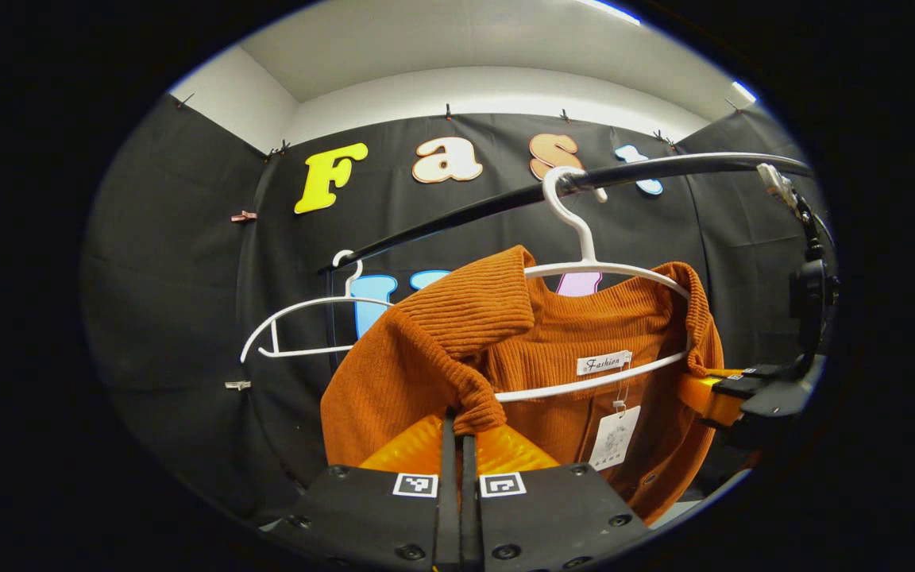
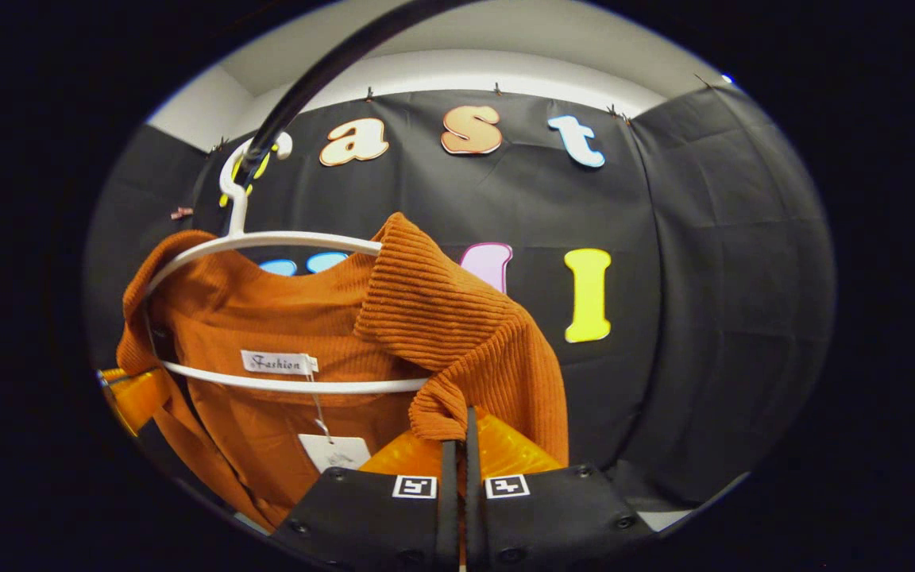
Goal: Grasp the clothes on the hanger with both hands and then place them into the laundry hamper below.
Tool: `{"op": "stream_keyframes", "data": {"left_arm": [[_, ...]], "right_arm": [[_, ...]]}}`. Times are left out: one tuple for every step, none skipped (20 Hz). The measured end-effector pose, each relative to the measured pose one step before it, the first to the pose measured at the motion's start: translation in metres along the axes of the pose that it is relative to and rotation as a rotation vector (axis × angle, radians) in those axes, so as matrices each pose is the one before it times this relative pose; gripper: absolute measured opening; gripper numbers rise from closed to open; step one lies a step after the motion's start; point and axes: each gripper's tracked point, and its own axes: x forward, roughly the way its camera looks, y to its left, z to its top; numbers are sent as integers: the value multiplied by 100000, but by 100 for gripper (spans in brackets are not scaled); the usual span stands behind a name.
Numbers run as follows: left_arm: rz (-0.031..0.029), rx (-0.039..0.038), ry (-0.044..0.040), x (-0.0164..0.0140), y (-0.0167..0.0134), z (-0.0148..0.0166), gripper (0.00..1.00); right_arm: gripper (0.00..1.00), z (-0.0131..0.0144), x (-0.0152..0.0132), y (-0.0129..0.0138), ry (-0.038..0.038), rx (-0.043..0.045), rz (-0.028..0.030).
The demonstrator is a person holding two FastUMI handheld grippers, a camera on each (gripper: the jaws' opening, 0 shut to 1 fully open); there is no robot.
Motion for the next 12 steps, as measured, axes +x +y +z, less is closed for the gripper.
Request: {"op": "stream_keyframes", "data": {"left_arm": [[547, -127, -227, -74, 204, 264, 5], [135, -282, -334, 109, 227, 315, 5], [-198, -277, 57, 334, 126, 53, 5], [-474, -267, 485, 393, 249, 99, 5], [-1074, -473, 1254, 262, 230, -399, 5], [-1587, -1066, 1036, 97, -70, 19, 5], [-2480, -899, 1348, 114, -147, 104, 5], [-1815, 131, 1932, 271, 20, 11, 5], [-1050, 738, 1719, 136, 270, -135, 5], [-841, 212, 1547, 110, 159, 160, 4], [-1664, -1053, 2042, 60, 18, -60, 5], [-2131, -1993, 3251, 155, -158, -43, 5]], "right_arm": [[8, -801, 140, 504, 4440, 7123, 5261], [8, -593, 233, -99, 3088, 6105, 2176], [4, -221, 368, -80, 3051, 5161, 2642], [4, -11, -77, 47, 3370, 3751, 2066], [4, -44, -333, 475, 3645, 3618, 2665], [4, 81, -268, 456, 3643, 2540, 2109], [4, 45, -297, 150, 3335, 822, 1483], [4, 146, -258, 165, 2489, -515, 770], [4, 155, -365, 130, 2087, -1552, 393], [4, -10, -374, 192, 2091, -1220, 729], [4, -13, -504, 115, 1926, -157, 577], [4, 397, -271, 119, 612, 590, 729]]}}
